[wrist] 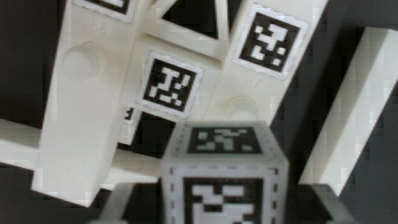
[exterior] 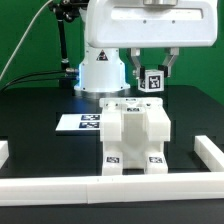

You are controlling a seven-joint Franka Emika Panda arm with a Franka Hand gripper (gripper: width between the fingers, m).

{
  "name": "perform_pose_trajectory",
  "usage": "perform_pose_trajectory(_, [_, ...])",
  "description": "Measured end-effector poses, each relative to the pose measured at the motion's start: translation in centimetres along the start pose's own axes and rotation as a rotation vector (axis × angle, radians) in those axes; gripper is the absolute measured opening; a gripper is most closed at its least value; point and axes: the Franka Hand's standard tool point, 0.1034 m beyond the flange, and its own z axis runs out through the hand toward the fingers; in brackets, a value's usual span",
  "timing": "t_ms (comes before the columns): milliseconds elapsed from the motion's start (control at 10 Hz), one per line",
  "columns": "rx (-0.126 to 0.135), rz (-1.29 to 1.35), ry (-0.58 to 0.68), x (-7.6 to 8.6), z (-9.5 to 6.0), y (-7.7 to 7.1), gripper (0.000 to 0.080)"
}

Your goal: Assemble chair

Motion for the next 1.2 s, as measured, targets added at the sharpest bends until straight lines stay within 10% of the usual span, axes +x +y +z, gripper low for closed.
perform_pose_trajectory(1200, [-0.015,-0.013,0.004,0.2,1.5,-0.8,0.0281])
